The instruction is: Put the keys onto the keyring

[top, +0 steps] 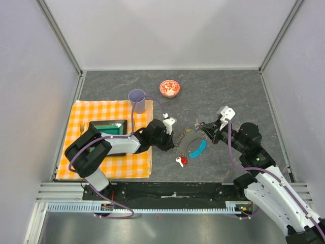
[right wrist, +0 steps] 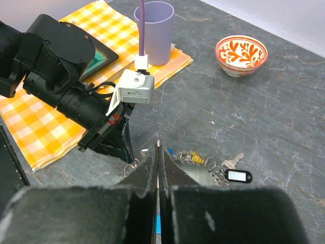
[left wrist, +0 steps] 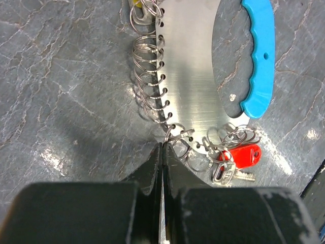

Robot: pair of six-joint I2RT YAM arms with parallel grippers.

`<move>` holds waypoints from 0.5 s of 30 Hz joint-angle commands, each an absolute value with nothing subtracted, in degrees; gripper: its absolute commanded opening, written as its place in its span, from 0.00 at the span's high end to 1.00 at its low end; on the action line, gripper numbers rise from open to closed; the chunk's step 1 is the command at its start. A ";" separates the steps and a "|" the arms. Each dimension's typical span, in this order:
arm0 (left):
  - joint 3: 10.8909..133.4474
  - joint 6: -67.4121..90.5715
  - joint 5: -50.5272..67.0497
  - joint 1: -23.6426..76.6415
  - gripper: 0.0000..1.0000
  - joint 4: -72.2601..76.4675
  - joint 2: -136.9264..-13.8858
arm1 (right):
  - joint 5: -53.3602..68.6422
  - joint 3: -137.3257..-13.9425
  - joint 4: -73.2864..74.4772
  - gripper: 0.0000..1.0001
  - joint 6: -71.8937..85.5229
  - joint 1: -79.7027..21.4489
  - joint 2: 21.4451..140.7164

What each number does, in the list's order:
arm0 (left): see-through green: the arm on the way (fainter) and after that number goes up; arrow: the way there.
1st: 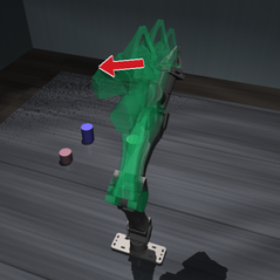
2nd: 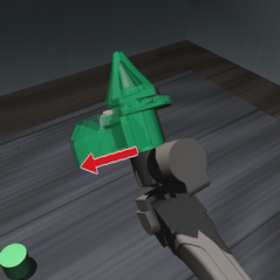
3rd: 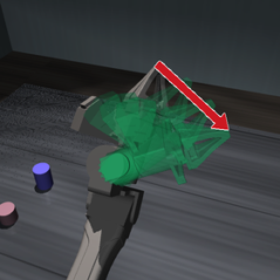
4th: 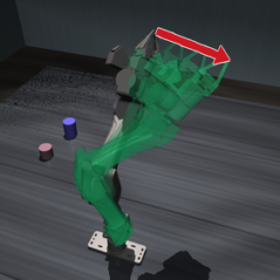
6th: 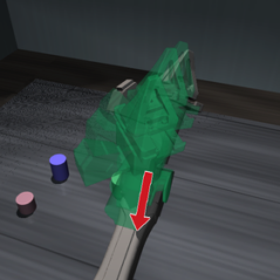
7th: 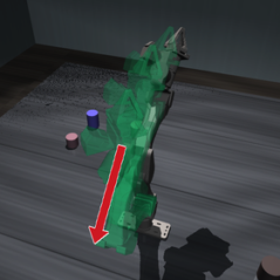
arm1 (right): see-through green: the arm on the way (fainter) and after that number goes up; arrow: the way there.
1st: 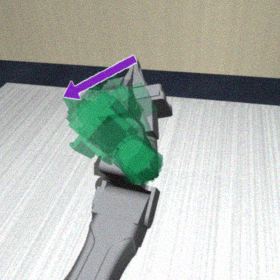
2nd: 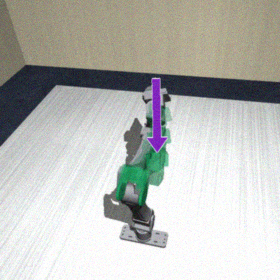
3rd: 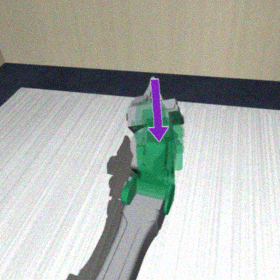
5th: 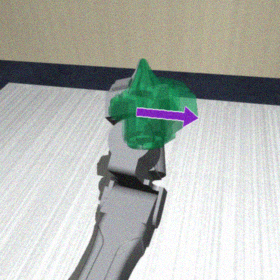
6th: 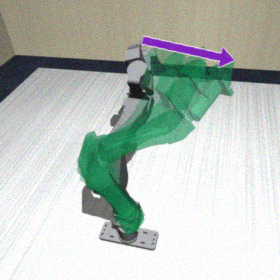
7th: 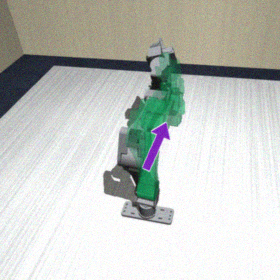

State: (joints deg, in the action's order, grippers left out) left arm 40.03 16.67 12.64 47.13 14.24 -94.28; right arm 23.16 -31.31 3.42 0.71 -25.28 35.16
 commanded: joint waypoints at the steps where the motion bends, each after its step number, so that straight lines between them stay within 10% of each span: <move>1: 41.75 16.17 12.57 47.55 0.96 11.78 -93.52 | 22.76 -31.11 0.79 1.00 1.14 -25.49 34.28; 15: 38.76 15.47 14.68 48.34 0.71 11.86 -88.87 | 23.03 -31.03 0.53 1.00 1.23 -25.40 34.37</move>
State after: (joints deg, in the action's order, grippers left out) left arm 39.57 16.32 13.87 48.12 11.05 -92.49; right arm 23.05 -31.31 3.42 0.73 -25.30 34.81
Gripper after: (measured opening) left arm 0.270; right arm 0.007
